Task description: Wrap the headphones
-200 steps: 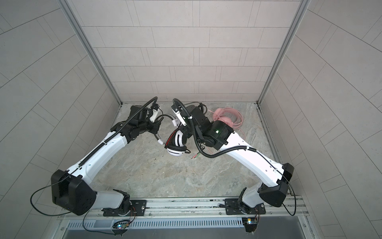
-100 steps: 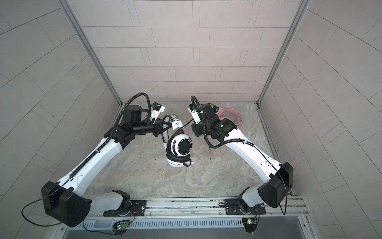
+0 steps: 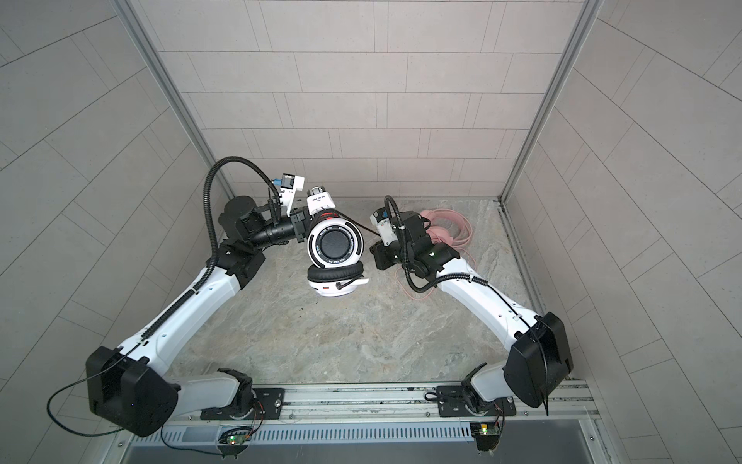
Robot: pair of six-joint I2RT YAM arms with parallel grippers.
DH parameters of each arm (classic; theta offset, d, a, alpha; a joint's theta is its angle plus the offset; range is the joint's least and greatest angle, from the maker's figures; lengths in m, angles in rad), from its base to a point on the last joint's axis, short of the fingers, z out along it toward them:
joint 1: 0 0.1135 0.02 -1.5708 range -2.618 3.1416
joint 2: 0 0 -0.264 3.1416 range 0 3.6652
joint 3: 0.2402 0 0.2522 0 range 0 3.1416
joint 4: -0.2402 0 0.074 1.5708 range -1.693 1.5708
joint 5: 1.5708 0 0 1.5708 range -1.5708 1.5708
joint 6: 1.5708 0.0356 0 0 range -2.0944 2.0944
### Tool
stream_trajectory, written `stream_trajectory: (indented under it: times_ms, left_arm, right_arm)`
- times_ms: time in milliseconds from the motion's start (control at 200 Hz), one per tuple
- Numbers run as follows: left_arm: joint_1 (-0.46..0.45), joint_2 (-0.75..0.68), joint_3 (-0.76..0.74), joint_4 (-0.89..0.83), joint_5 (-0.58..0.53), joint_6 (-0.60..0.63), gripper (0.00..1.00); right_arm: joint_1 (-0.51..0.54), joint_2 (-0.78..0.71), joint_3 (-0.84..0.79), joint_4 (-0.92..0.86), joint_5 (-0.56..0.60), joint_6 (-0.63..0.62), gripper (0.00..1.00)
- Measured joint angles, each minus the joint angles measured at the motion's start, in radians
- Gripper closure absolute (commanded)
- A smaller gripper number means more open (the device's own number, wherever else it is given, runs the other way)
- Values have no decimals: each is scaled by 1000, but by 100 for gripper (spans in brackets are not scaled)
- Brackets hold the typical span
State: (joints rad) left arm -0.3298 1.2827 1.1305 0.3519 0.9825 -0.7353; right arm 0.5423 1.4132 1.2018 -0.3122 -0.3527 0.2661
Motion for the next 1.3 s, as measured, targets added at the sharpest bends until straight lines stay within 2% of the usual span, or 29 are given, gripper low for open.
stream_trajectory:
  times_ms: [175, 415, 560, 701, 951, 1066, 1141, 1296]
  left_arm:
    - [2, -19, 0, -13, -60, -9, 100]
    - [3, -111, -71, -27, -354, -55, 100]
    - [3, -114, -72, -21, -456, -107, 100]
    - [3, -111, -72, -35, -515, -121, 100]
    - [3, -107, -72, -82, -620, -140, 100]
    - [3, -101, -72, -97, -648, -140, 100]
    - [3, -101, -72, -121, -672, -132, 100]
    - [2, -102, -69, -219, -789, -124, 100]
  right_arm:
    - [2, 2, -42, 84, -48, 49, 95]
    - [2, 3, -87, 184, -92, 116, 91]
    - [3, 27, -106, 223, -108, 156, 91]
    - [8, 38, -127, 264, -119, 180, 96]
    - [8, 38, -161, 299, -126, 197, 84]
    - [8, 29, -184, 307, -129, 204, 85]
    - [8, 16, -202, 309, -129, 209, 92]
    - [9, -16, -241, 320, -126, 221, 100]
